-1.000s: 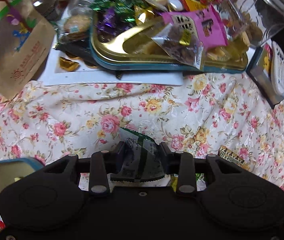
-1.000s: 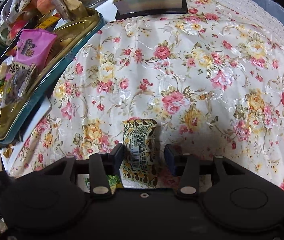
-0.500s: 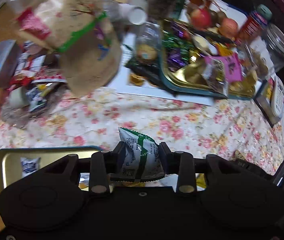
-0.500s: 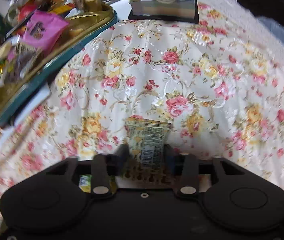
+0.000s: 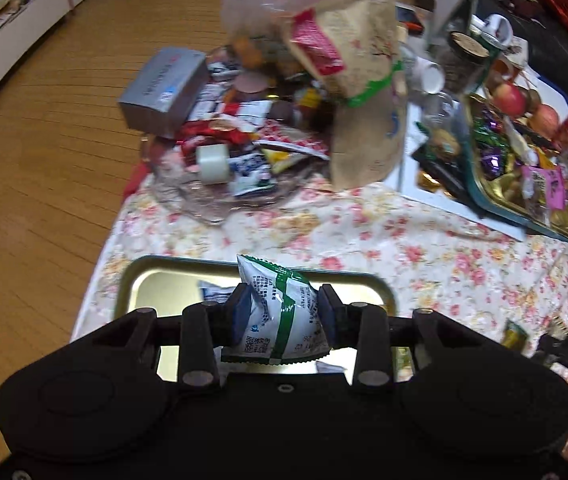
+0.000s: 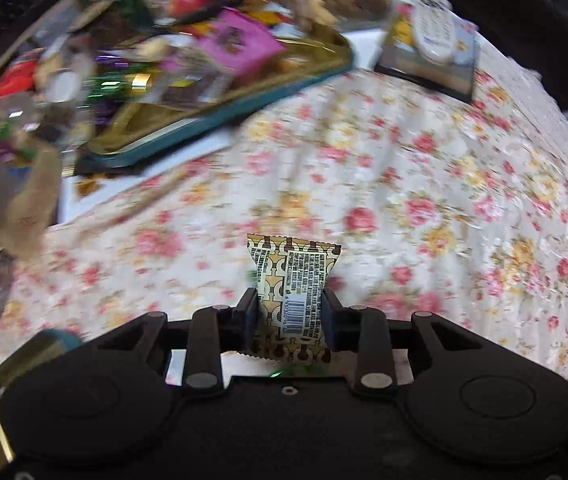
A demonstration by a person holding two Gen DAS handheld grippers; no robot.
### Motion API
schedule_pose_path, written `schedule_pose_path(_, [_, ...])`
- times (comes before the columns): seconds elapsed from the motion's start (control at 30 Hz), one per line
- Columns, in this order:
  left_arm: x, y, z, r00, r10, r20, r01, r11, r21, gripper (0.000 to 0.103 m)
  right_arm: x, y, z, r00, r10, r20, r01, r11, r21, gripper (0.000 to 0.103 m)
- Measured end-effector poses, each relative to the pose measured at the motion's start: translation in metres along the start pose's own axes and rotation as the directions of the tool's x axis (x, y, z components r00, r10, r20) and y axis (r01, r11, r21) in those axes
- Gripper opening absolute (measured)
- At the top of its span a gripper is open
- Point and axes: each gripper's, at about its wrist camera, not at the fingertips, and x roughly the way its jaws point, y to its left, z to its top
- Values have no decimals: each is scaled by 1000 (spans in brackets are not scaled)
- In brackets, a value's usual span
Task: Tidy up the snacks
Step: 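Lower both packets over the gold tray and open both grippers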
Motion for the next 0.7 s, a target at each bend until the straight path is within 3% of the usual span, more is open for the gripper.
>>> schedule_pose_path(0.2, [-5, 30, -5, 997, 67, 46, -67, 998, -5, 45, -49, 68, -27, 985, 169, 32, -160, 970, -182, 34])
schedule_pose_path(0.37, [11, 39, -7, 997, 77, -30, -78, 997, -19, 45, -77, 114, -52, 963, 268, 1, -255, 918, -303, 34])
schedule_pose_path(0.5, [24, 47, -7, 993, 5, -117, -15, 997, -82, 45, -88, 140, -70, 949, 313, -50, -310, 882, -354, 34])
schedule_pose_path(0.63, [36, 56, -10, 971, -96, -221, 57, 982, -178, 45, -87, 160, -85, 946, 303, -117, -324, 855, -405, 34])
schedule_pose_path(0.7, [39, 57, -11, 965, -120, -234, 72, 977, -202, 45, -86, 168, -94, 947, 289, -139, -320, 839, -439, 35])
